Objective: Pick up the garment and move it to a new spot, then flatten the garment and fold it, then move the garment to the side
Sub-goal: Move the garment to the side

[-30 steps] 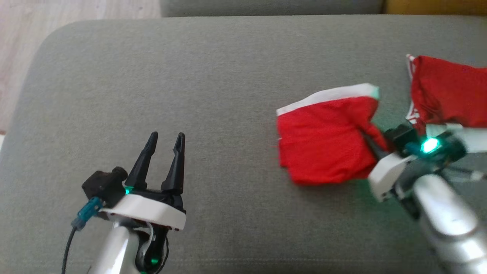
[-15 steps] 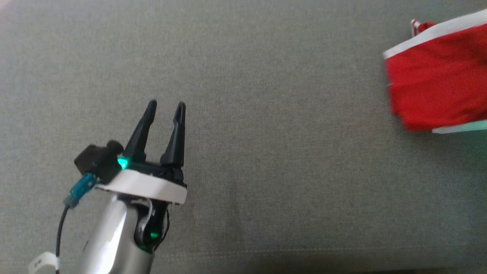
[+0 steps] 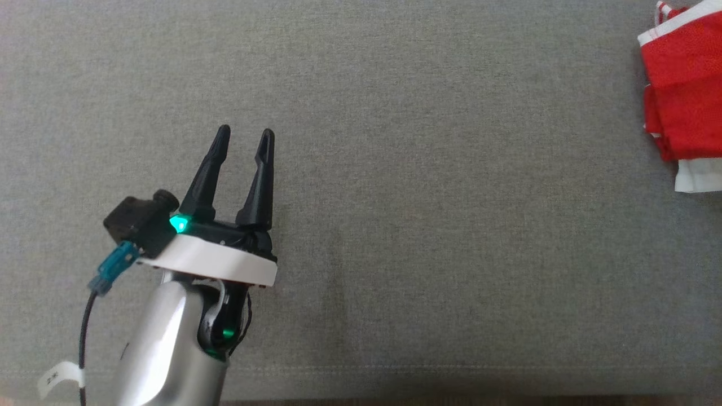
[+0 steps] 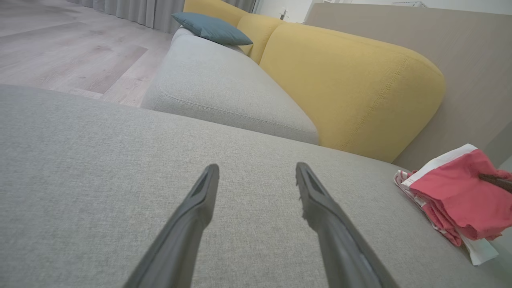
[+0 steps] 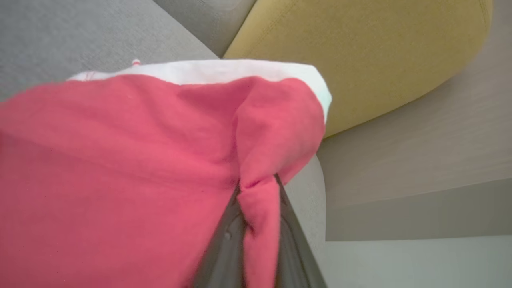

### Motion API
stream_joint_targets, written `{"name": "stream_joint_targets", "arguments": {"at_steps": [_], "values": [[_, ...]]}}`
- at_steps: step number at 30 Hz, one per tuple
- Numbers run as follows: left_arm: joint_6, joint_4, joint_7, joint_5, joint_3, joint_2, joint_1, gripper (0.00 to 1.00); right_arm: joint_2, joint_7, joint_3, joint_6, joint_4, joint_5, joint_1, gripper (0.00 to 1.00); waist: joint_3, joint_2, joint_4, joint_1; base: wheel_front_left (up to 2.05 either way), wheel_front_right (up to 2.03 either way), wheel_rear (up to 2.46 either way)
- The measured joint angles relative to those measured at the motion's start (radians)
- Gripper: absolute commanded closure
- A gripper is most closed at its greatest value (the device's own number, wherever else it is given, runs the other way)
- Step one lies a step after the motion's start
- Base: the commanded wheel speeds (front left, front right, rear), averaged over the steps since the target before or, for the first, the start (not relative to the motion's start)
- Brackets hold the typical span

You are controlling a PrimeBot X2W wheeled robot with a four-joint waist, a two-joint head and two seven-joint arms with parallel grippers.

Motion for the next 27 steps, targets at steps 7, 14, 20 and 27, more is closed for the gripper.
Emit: {"name": "stream_joint_targets", "arguments": {"at_steps": [7, 14, 20, 27], "values": [[0.0, -0.002, 0.0, 0.0, 0.001, 0.0, 0.0, 0.0, 0.043, 0.083, -0.116, 0.0, -0.084, -0.101, 0.093, 1.0, 0.002, 0.0, 0.003, 0.0, 0.0, 0.0, 0.0], [0.0, -0.002, 0.0, -0.001, 0.001, 0.0, 0.0, 0.0, 0.052, 0.122, -0.15, 0.0, -0.158, -0.119, 0.16, 1.0, 0.006, 0.0, 0.007, 0.0, 0.0, 0.0, 0.0], [0.0, -0.001, 0.0, -0.001, 0.0, 0.0, 0.0, 0.0, 0.049, 0.134, -0.143, 0.0, -0.19, -0.128, 0.172, 1.0, 0.005, 0.0, 0.014, 0.0, 0.0, 0.0, 0.0], [0.0, 0.001, 0.0, -0.005, 0.001, 0.0, 0.002, 0.0, 0.039, 0.142, -0.138, 0.0, -0.201, -0.144, 0.172, 0.08, -0.006, 0.0, 0.022, 0.0, 0.0, 0.0, 0.0]]}}
